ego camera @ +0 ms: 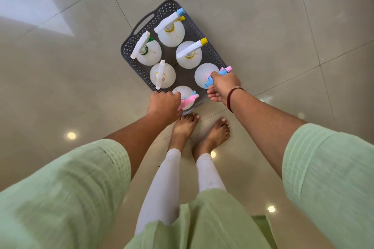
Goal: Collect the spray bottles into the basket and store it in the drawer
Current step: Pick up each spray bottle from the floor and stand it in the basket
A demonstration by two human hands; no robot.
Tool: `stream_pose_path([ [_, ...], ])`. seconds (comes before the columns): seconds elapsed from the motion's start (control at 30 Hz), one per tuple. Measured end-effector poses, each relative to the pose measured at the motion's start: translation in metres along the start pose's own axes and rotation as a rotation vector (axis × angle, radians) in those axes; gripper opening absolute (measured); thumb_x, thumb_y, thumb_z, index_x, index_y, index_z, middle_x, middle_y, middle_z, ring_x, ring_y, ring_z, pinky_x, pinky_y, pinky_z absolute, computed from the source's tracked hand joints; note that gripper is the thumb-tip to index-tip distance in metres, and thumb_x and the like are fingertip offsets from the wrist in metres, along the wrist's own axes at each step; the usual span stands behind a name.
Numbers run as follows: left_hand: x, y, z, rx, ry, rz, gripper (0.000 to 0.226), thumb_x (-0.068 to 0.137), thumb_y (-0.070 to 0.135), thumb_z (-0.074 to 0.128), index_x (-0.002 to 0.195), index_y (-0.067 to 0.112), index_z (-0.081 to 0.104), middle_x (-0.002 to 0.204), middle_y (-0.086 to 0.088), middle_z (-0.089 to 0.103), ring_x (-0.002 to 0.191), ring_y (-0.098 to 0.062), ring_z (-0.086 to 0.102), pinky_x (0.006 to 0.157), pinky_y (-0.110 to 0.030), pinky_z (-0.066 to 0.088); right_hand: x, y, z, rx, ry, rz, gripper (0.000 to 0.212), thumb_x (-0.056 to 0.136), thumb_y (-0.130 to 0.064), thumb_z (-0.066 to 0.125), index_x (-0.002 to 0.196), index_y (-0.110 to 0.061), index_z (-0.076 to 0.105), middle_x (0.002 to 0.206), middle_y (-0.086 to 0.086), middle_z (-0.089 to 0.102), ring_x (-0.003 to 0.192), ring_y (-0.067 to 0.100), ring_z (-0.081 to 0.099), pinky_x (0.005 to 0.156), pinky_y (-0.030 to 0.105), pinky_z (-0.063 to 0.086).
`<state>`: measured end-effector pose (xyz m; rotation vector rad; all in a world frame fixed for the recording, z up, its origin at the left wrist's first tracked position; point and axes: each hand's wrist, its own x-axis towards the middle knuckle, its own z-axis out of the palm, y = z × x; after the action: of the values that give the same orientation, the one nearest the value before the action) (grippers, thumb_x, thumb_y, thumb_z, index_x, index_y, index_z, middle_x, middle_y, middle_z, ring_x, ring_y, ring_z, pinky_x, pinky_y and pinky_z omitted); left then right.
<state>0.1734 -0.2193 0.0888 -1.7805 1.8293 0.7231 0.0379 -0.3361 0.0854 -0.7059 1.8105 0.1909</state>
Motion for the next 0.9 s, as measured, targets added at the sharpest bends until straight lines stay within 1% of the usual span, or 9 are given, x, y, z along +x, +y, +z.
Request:
stream_pose_path([
  [0.1,0.0,0.004,0.006,0.025,-0.022,0.022,0.028,0.092,0.032,0.048,0.11,0.012,0.055,0.096,-0.009,0.067,0.085,-0.029,0.065,0.067,-0.029,0.033,0.001,-0.001,0.0,0.019,0.021,0.004,0.037,0.087,-0.028,0.05,0.102,0.003,0.063,0.058,0.009,0.063,0.047,0.02,0.058,0.056,0.03,0.058],
  [0.2,0.0,0.008,0.007,-0.045,-0.04,-0.026,0.03,0.091,0.035,0.048,0.107,0.011,0.057,0.094,-0.009,0.068,0.083,-0.029,0.065,0.067,-0.029,0.033,0.0,-0.003,0.001,0.022,0.015,0.012,0.044,0.088,-0.037,0.051,0.103,0.003,0.063,0.061,0.009,0.064,0.052,0.021,0.061,0.062,0.033,0.06],
  [0.33,-0.011,0.003,0.006,-0.12,-0.04,-0.086,0.051,0.084,0.063,0.046,0.098,0.015,0.055,0.078,-0.003,0.06,0.068,-0.025,0.057,0.061,-0.028,0.035,-0.011,-0.004,-0.007,-0.041,-0.024,0.073,0.076,0.076,-0.077,0.045,0.086,-0.004,0.063,0.059,0.007,0.062,0.049,0.021,0.059,0.054,0.027,0.055],
  [0.4,-0.02,-0.003,0.004,-0.227,0.005,-0.158,0.059,0.08,0.072,0.043,0.095,0.015,0.051,0.075,-0.001,0.057,0.065,-0.025,0.056,0.059,-0.028,0.039,-0.019,-0.003,-0.013,-0.072,-0.03,0.076,0.08,0.071,-0.085,0.039,0.078,-0.009,0.062,0.053,0.003,0.058,0.042,0.017,0.053,0.049,0.022,0.048],
  [0.47,-0.027,-0.01,0.0,-0.368,0.095,-0.266,0.059,0.081,0.07,0.044,0.099,0.014,0.047,0.083,-0.005,0.064,0.074,-0.03,0.062,0.06,-0.033,0.042,-0.025,-0.003,-0.017,-0.099,0.043,-0.024,0.074,0.071,-0.084,0.04,0.073,-0.012,0.06,0.049,-0.001,0.056,0.037,0.013,0.047,0.044,0.021,0.041],
  [0.53,-0.026,-0.021,-0.005,-0.492,0.178,-0.396,0.057,0.082,0.063,0.05,0.108,0.012,0.042,0.093,-0.01,0.065,0.084,-0.036,0.063,0.063,-0.037,0.043,-0.028,-0.01,-0.017,-0.121,0.128,-0.174,0.069,0.07,-0.081,0.045,0.067,-0.015,0.061,0.045,-0.005,0.057,0.04,0.013,0.049,0.049,0.025,0.041],
  [0.6,-0.018,-0.031,-0.01,-0.548,0.183,-0.484,0.06,0.081,0.057,0.056,0.116,0.01,0.039,0.104,-0.014,0.063,0.094,-0.039,0.061,0.069,-0.041,0.044,-0.029,-0.023,-0.012,-0.102,0.141,-0.271,0.069,0.067,-0.08,0.05,0.06,-0.013,0.064,0.039,-0.004,0.058,0.036,0.011,0.053,0.046,0.024,0.043],
  [0.73,0.005,-0.043,-0.014,-0.445,0.13,-0.452,0.061,0.082,0.048,0.059,0.123,0.009,0.037,0.113,-0.017,0.06,0.103,-0.039,0.058,0.075,-0.044,0.043,-0.024,-0.055,0.012,-0.172,0.085,-0.341,0.068,0.063,-0.08,0.054,0.056,-0.013,0.063,0.043,0.0,0.063,0.034,0.013,0.056,0.049,0.028,0.049],
  [0.9,0.027,-0.048,-0.015,-0.319,0.137,-0.328,0.031,0.09,0.027,0.047,0.114,0.008,0.043,0.104,-0.018,0.063,0.091,-0.04,0.061,0.063,-0.036,0.035,0.0,-0.076,0.042,-0.055,-0.051,-0.212,0.052,0.082,-0.059,0.054,0.067,-0.01,0.056,0.046,0.005,0.058,0.031,0.014,0.047,0.038,0.017,0.036],
])
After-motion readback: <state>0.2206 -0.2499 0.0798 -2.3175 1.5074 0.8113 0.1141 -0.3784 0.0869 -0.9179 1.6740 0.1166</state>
